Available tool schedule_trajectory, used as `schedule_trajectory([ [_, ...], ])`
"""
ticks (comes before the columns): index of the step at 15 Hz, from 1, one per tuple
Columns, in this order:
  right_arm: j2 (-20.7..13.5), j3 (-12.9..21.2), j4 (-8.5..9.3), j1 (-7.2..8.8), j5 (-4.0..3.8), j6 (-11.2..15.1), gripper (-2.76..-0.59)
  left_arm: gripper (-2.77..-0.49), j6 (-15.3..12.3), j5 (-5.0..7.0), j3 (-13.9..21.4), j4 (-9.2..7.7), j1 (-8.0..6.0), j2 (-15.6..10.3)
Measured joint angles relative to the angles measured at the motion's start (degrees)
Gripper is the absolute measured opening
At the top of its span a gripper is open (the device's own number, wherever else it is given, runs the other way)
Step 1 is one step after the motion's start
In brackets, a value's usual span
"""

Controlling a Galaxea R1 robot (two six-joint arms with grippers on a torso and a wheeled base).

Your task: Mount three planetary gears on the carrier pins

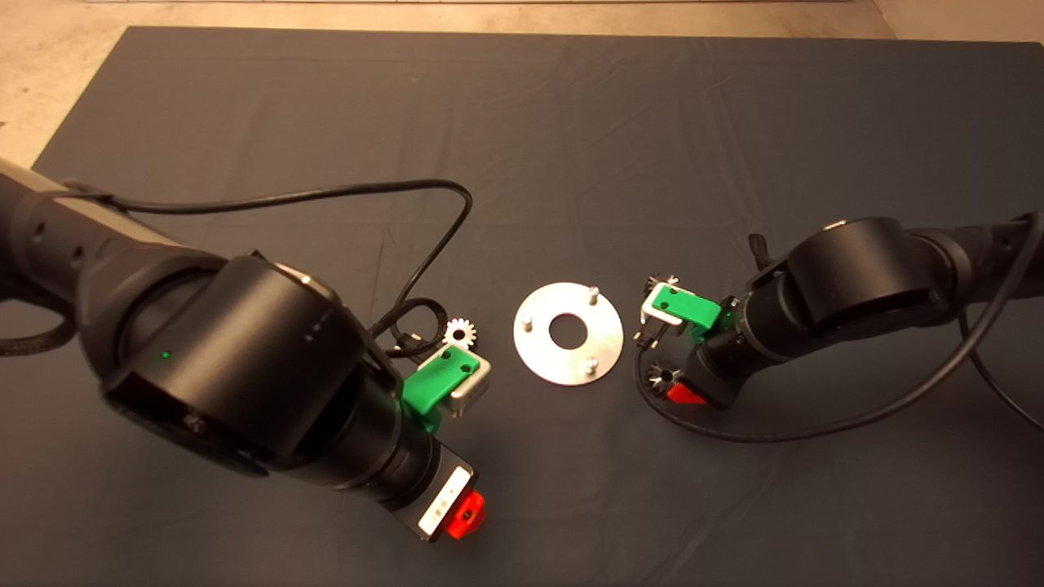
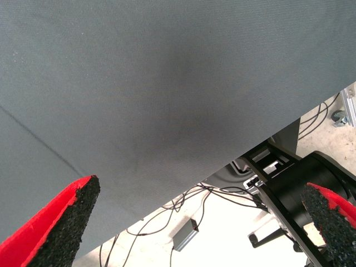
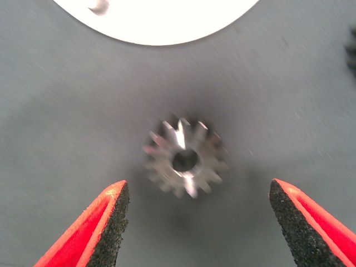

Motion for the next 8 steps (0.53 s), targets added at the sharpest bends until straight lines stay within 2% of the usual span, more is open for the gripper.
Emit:
schedule_trajectory([
  [8, 0.92, -0.72, -0.37, -1.60, 0.00, 0.00, -1.49, -0.62, 0.00, 0.00, -0.01, 0.00, 0.00, -0.12],
])
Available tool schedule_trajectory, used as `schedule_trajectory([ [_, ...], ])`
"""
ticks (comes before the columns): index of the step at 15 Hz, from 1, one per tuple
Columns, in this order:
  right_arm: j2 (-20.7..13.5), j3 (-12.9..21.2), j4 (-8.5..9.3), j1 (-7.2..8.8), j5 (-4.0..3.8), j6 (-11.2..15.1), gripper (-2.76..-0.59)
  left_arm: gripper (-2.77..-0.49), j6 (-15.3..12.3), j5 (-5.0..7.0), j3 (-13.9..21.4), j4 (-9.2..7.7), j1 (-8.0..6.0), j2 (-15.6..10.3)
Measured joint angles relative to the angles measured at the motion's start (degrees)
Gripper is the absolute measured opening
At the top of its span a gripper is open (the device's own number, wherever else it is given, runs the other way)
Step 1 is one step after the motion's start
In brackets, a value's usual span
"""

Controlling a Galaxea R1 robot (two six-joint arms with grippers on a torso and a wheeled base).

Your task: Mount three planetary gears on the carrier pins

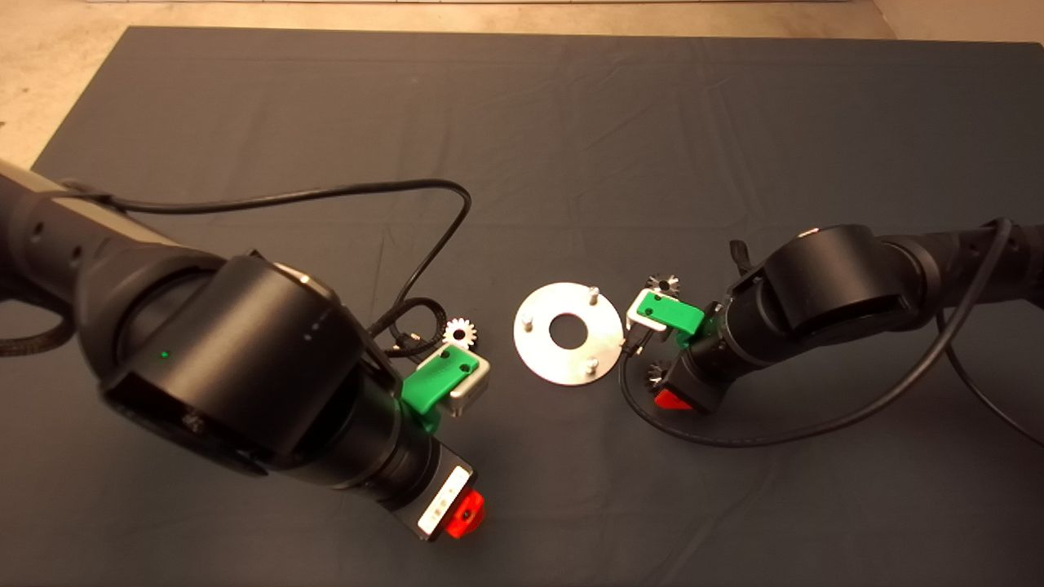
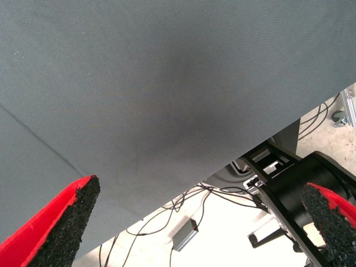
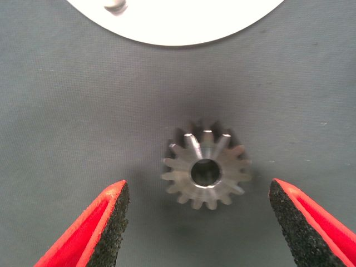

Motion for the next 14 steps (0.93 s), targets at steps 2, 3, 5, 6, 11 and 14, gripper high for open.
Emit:
schedule_trajectory([
  [2, 0.00, 0.00, -0.02, -0.73, -0.02, 0.00, -1.49, -0.62, 0.00, -0.02, 0.01, 0.00, 0.00, -0.01],
  [3, 0.00, 0.00, -0.02, -0.95, -0.05, 0.00, -1.49, -0.62, 0.00, -0.02, 0.00, 0.00, 0.00, -0.01],
  [5, 0.00, 0.00, -0.33, -1.49, -0.02, 0.00, -1.49, -0.62, 0.00, -0.02, 0.01, 0.00, 0.00, -0.03],
  [6, 0.00, 0.00, -0.74, -1.95, -0.02, 0.00, -1.49, -0.62, 0.00, 0.00, 0.01, 0.00, 0.00, -0.17],
  [11, 0.51, 0.00, -2.93, -2.67, -0.24, 0.00, -1.49, -0.62, 0.00, -0.02, 0.01, 0.00, 0.00, -0.32],
  [14, 1.08, -0.02, -3.99, -2.79, -0.38, -0.02, -1.49, -0.62, 0.00, -0.02, 0.01, 0.00, 0.00, -0.61],
])
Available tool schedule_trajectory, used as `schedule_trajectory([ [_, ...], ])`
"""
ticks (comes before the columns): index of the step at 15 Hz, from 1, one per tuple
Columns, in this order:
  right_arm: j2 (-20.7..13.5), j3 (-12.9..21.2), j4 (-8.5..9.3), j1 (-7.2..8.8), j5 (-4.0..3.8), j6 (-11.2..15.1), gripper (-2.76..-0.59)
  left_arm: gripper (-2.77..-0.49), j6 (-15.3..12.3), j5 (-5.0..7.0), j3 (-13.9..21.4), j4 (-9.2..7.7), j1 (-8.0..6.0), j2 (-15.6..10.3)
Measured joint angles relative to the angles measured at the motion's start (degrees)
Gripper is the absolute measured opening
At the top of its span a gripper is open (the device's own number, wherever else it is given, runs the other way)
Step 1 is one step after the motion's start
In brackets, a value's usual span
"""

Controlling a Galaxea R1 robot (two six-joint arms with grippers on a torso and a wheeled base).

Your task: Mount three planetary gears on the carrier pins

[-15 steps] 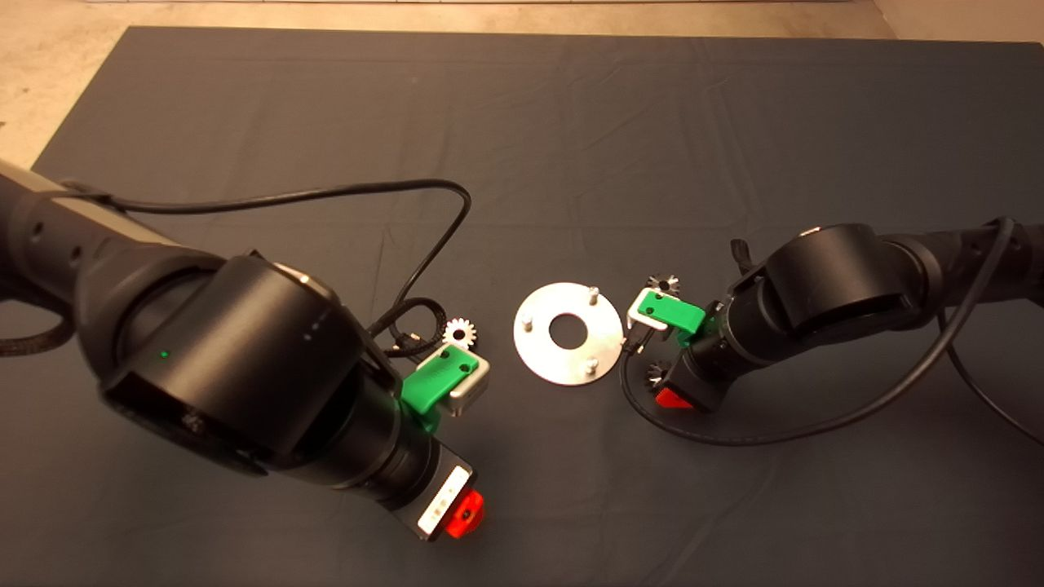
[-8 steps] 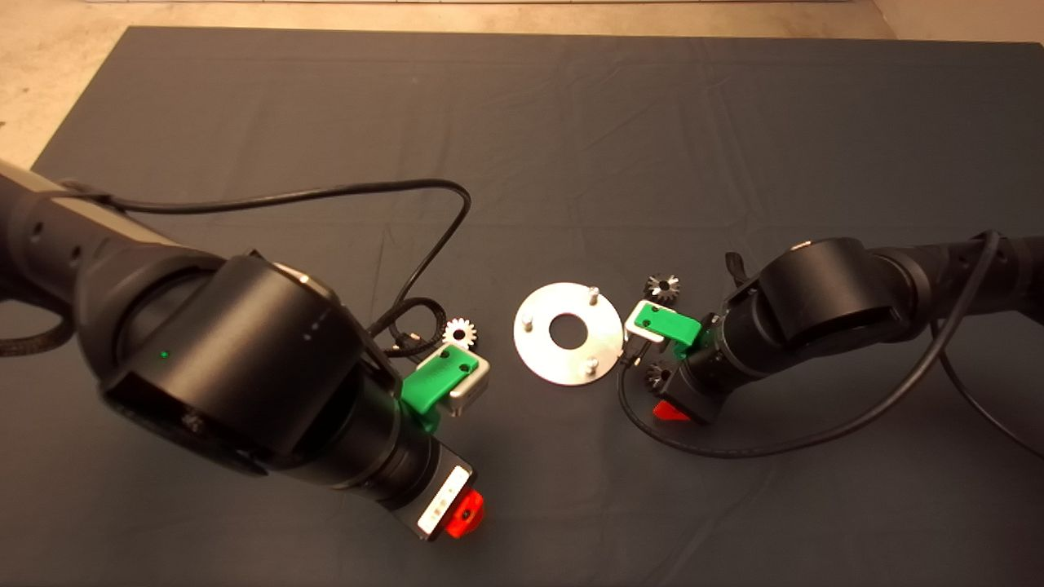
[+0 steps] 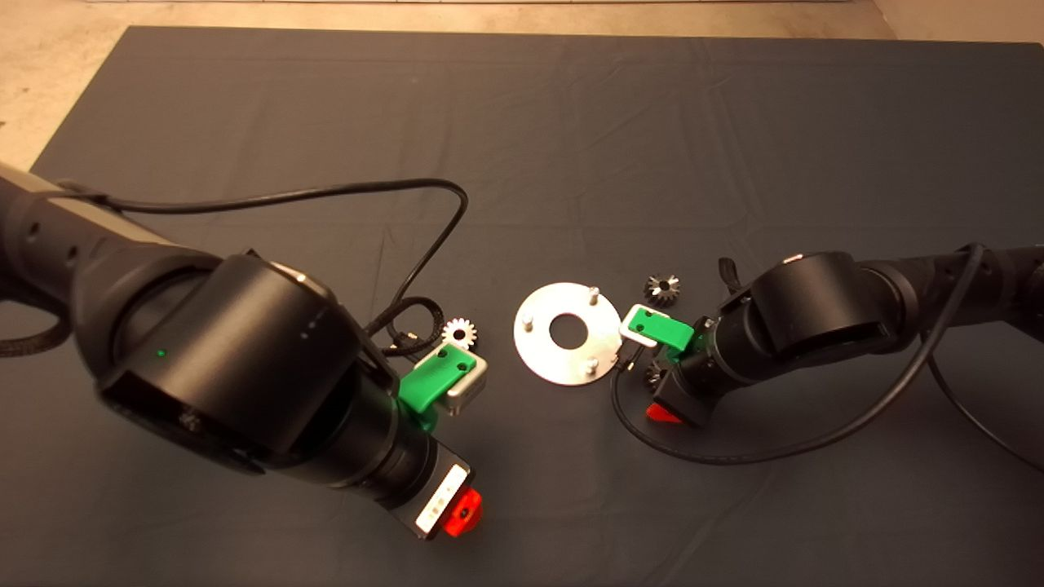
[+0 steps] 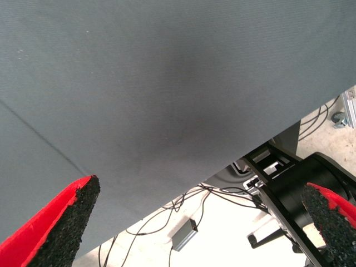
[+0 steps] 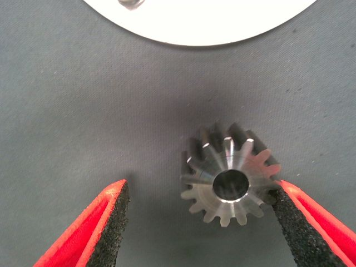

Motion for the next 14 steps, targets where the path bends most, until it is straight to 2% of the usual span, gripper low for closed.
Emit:
schedule_trajectory([
  [3, 1.15, -0.57, -0.86, 0.00, -0.26, -0.24, -1.49, -0.62, 0.00, 0.02, 0.00, 0.00, 0.00, -0.01],
  [10, 2.18, -1.23, -2.46, 0.00, 0.16, -2.10, -1.53, -0.62, 0.00, 0.02, 0.00, 0.00, 0.00, -0.03],
  [14, 2.27, -1.35, -2.95, 0.00, 0.32, -2.36, -1.69, -0.62, 0.00, 0.02, 0.00, 0.00, 0.00, -0.33],
])
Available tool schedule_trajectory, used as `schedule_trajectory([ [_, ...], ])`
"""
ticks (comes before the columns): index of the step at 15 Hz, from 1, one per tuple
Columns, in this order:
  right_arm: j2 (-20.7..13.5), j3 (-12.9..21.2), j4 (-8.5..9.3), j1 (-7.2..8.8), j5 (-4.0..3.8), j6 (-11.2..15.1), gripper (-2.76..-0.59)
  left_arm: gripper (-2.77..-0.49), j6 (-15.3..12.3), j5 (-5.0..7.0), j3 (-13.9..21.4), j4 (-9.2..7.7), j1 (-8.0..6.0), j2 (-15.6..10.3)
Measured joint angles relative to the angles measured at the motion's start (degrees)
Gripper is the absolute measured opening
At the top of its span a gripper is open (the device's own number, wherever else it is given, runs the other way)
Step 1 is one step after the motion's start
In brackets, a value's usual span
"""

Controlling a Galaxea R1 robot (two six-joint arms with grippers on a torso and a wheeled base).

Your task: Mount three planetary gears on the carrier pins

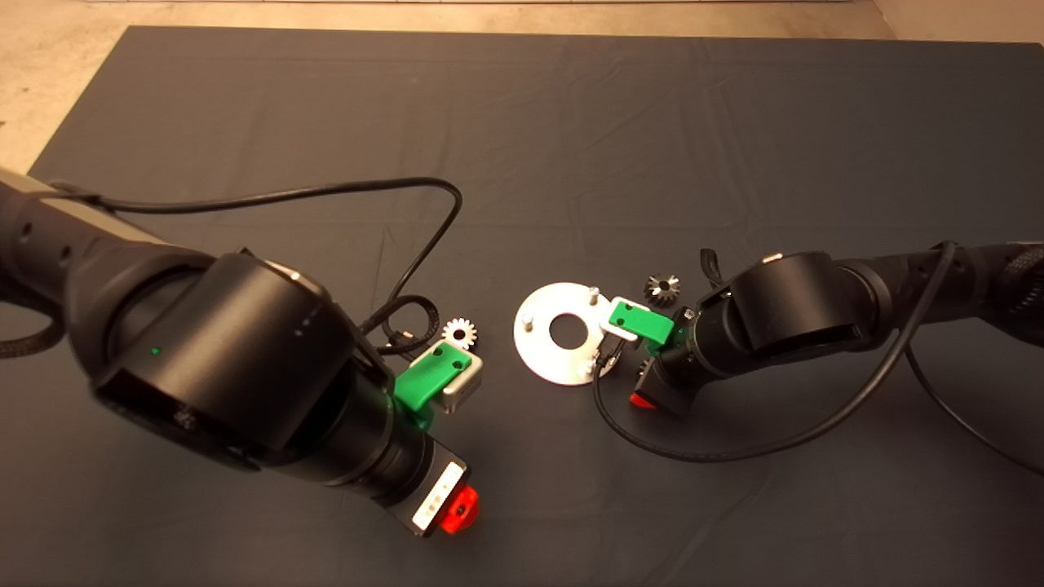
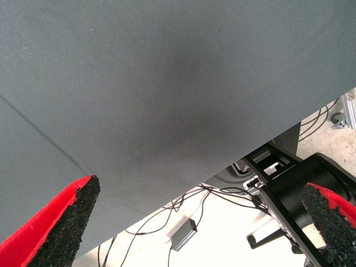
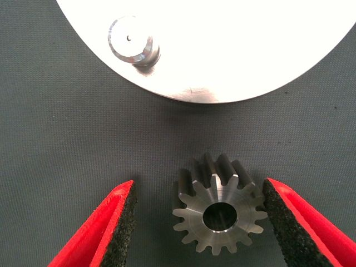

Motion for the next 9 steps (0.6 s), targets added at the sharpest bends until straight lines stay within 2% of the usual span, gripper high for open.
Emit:
schedule_trajectory([
  [3, -0.02, 0.00, -0.18, 0.00, -0.07, -0.02, -1.82, -0.62, 0.00, 0.00, 0.00, 0.00, 0.00, 0.00],
  [9, -0.35, 0.01, -0.18, 0.00, 0.06, -0.20, -1.82, -0.62, -0.03, -0.02, 0.00, 0.00, 0.00, -0.01],
])
